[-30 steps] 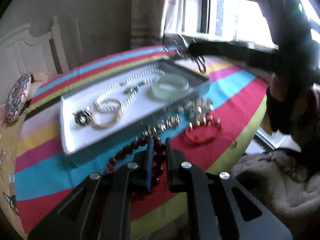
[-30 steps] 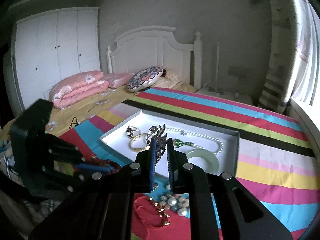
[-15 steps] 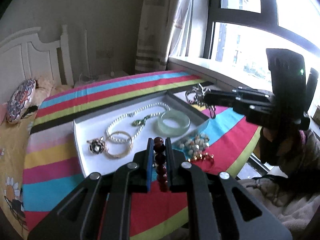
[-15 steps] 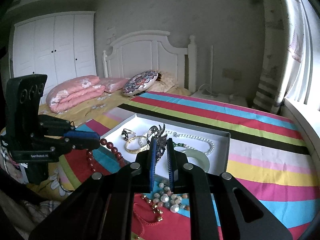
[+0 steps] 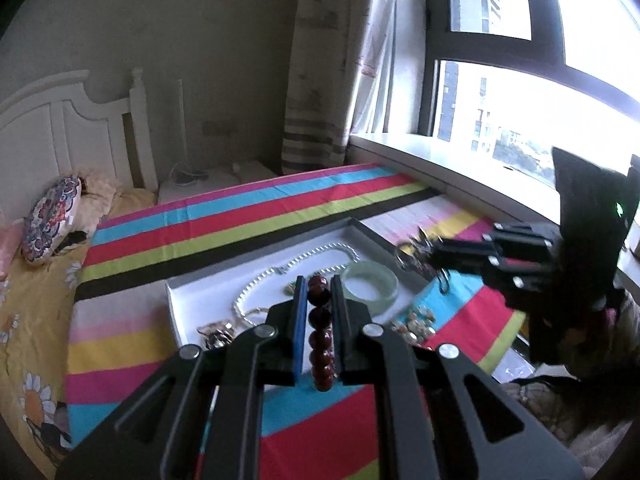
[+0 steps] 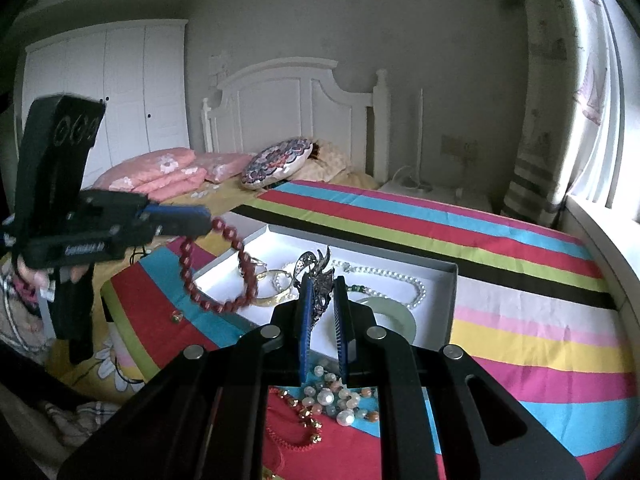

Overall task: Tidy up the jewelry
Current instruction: 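Lower the red bead bracelet and silver ornament into the tray and open both tools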

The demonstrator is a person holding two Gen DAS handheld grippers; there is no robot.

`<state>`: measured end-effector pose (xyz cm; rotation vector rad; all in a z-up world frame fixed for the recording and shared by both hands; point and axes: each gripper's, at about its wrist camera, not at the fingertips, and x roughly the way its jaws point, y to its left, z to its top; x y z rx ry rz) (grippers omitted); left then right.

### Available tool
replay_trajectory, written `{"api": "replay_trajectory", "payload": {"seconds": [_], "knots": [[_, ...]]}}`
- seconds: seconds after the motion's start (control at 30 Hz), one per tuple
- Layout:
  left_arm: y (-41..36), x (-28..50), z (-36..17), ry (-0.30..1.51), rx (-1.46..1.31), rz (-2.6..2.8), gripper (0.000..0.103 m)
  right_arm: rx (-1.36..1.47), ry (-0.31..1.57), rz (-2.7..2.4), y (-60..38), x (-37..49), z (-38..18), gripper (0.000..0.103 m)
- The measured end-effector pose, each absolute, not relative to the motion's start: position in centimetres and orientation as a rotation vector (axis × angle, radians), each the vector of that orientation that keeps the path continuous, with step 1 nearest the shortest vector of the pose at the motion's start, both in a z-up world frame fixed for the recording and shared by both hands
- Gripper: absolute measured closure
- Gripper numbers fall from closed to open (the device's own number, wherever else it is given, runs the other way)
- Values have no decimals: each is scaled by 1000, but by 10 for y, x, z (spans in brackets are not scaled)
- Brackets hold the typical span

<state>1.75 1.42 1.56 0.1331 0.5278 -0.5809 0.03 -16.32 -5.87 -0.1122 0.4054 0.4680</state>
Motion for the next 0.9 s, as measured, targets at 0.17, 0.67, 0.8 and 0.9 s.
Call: {"api": "replay_trajectory", "payload": {"seconds": [0.17,0.67,0.8,0.9], "knots": [[17,37,24,523,143,-552,92,-132,434,469,-154,9,-63,92],[30,127,14,580,215,-370,92,-100,676,532,-108,81,-97,92],[20,150,-1,616,266,-342,92,-64,769,539,-103,100,-112,91],[7,160,-20,651,300,-342,92,-90,797,484,-103,107,-120,89]]}}
